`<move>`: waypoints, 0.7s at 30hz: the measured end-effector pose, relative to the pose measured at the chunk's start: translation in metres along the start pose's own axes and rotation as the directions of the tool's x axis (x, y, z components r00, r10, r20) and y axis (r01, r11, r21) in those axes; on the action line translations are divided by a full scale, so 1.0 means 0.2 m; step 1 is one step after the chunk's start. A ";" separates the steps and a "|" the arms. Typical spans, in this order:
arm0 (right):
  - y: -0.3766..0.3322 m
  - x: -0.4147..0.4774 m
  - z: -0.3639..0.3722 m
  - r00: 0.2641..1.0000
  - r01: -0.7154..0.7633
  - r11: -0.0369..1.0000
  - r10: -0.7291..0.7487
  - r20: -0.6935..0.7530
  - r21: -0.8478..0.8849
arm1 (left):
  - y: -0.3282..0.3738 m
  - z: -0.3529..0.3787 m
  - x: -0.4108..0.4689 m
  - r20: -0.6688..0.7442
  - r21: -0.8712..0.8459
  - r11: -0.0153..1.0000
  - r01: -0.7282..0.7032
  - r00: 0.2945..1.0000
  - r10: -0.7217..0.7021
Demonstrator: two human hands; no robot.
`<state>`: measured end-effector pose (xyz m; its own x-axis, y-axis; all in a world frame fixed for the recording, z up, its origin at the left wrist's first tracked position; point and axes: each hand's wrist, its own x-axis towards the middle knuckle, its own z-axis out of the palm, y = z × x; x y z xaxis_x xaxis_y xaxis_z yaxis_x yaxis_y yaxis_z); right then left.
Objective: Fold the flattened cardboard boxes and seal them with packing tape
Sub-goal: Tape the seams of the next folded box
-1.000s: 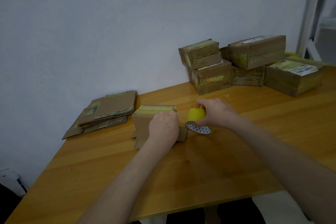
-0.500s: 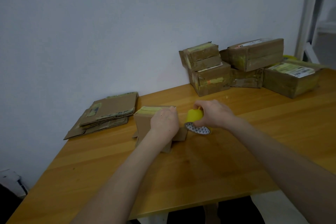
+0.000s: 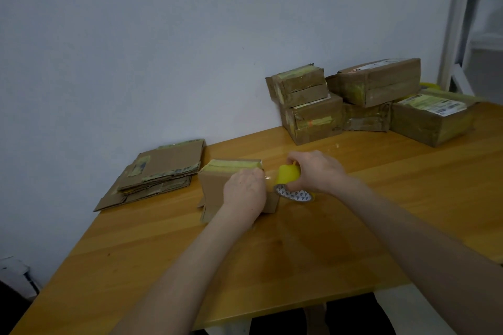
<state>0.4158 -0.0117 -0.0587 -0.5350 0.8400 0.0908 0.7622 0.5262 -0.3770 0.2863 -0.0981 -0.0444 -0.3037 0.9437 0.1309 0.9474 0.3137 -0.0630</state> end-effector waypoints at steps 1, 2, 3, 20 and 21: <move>0.01 0.00 0.00 1.000 -0.008 1.000 0.008 0.002 0.004 | -0.01 0.00 -0.01 -0.013 -0.003 1.000 0.002 1.000 -0.002; 0.01 0.00 0.00 1.000 -0.013 1.000 0.013 0.003 0.011 | -0.02 -0.01 -0.02 -0.031 -0.003 1.000 0.000 1.000 0.000; 0.02 0.01 0.00 1.000 -0.013 1.000 0.013 0.003 0.019 | -0.03 -0.01 -0.02 -0.049 -0.002 1.000 -0.001 0.999 0.001; 0.02 0.00 -0.01 1.000 0.030 0.999 -0.030 -0.004 -0.037 | 0.06 0.02 0.02 -0.001 0.100 0.995 -0.022 1.000 0.022; 0.01 0.00 -0.01 0.999 0.034 0.999 -0.034 -0.003 -0.041 | 0.07 0.02 0.03 0.005 0.095 0.995 -0.020 1.000 0.020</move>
<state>0.4188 -0.0101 -0.0580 -0.5593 0.8221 0.1063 0.7581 0.5591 -0.3358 0.2968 -0.0886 -0.0477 -0.2854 0.9503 0.1242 0.9396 0.3030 -0.1592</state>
